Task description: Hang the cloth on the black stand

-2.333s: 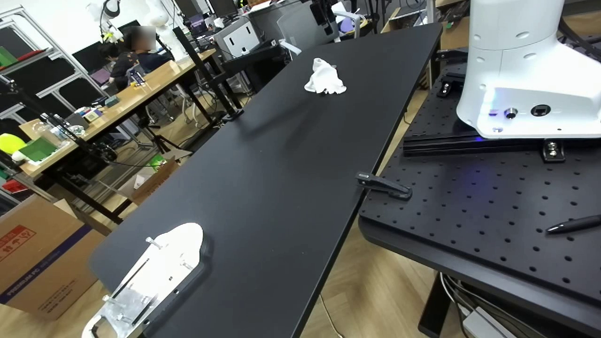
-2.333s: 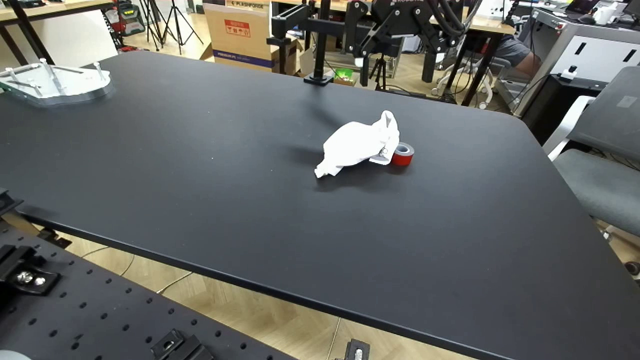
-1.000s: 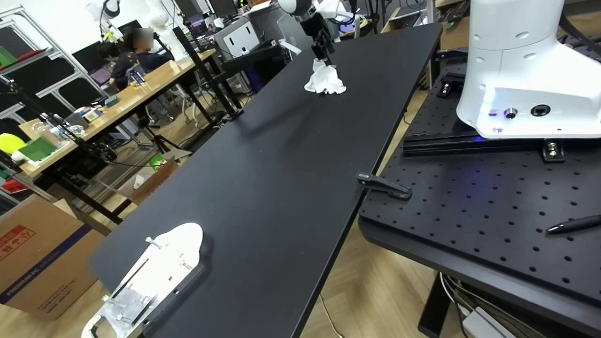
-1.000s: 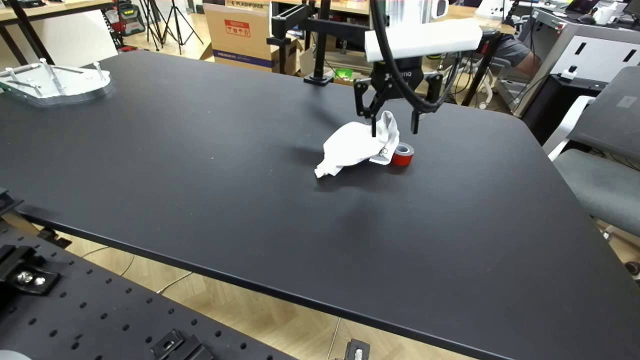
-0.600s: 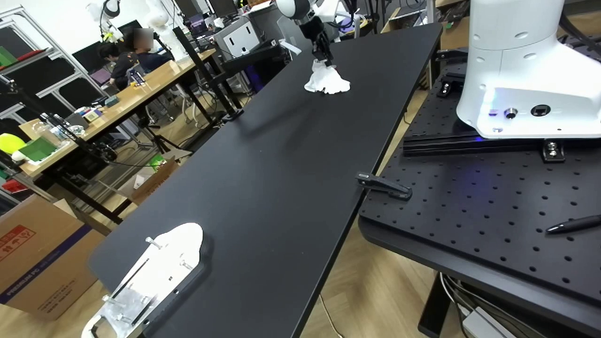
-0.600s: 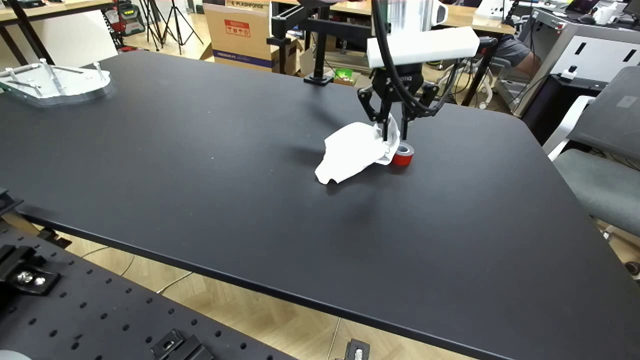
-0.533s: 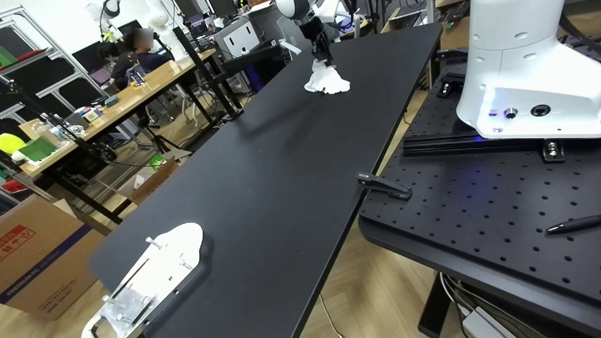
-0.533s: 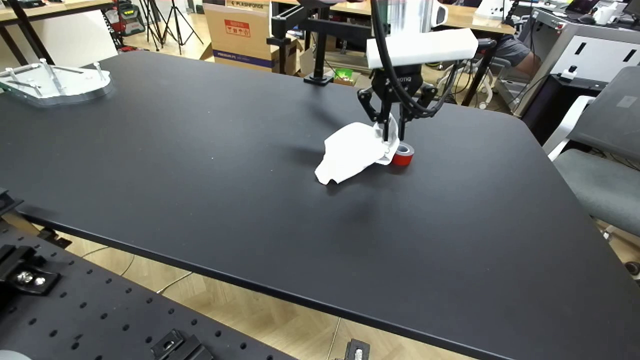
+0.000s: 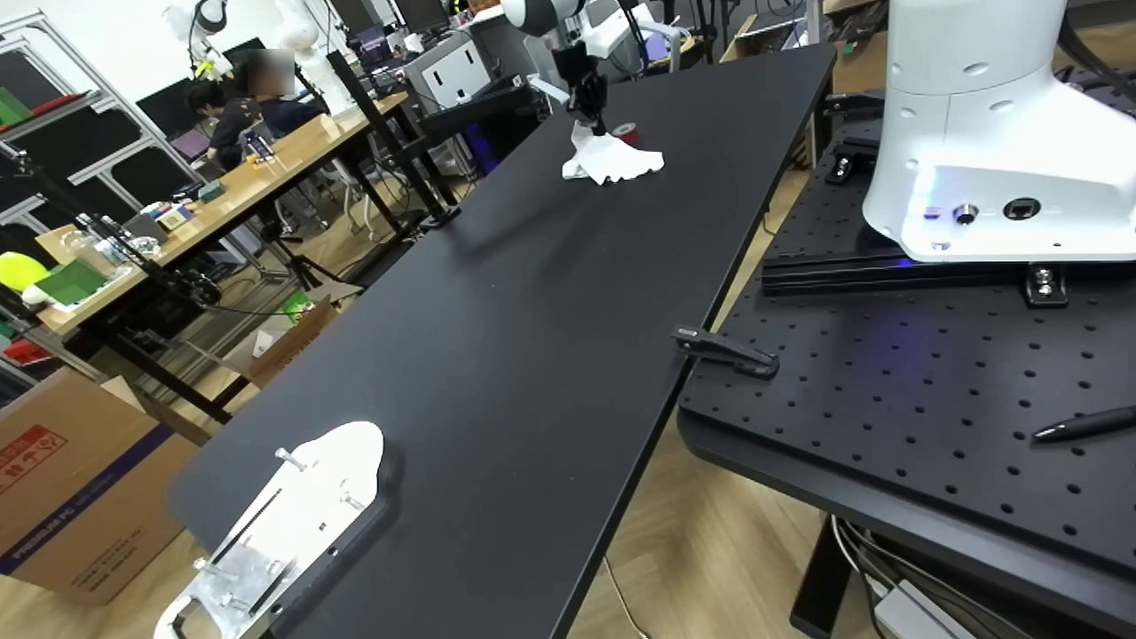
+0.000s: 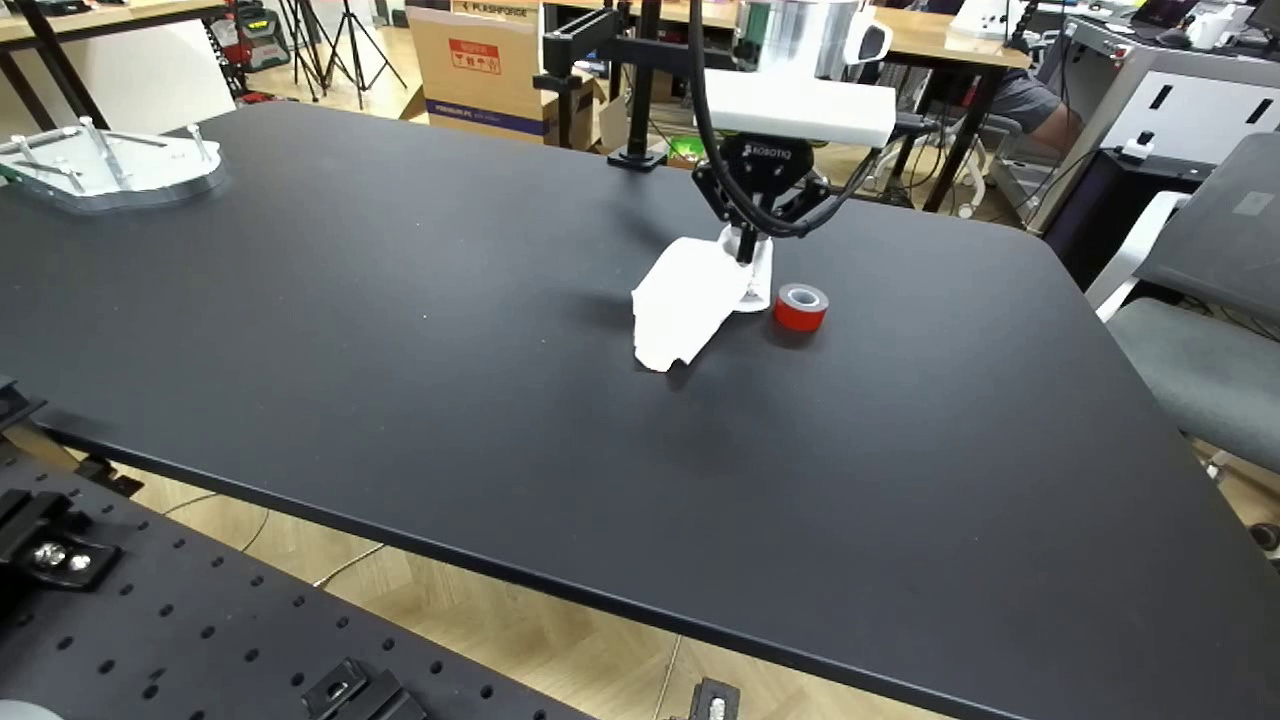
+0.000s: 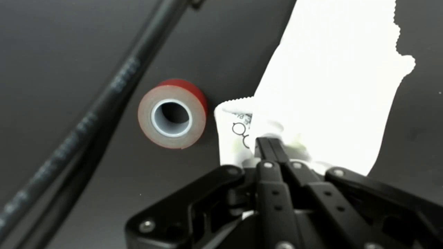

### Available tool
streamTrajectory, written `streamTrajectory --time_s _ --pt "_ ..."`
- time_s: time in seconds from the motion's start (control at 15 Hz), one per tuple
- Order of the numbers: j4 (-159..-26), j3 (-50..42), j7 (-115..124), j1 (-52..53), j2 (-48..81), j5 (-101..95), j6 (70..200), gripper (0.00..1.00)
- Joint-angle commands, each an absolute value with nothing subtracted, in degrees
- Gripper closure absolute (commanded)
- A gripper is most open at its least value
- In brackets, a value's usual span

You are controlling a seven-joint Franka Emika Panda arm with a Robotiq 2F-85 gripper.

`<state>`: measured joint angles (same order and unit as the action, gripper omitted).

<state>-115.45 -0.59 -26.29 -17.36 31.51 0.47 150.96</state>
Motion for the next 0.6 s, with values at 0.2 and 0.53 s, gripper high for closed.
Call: streamTrajectory --time_s 0.2,0.53 --pt "-117.3 2.1 -26.6 -19.6 27.3 5.1 152.9 1.0" --pt "-120.1 2.4 -26.7 -18.9 21.1 6.1 153.5 1.0"
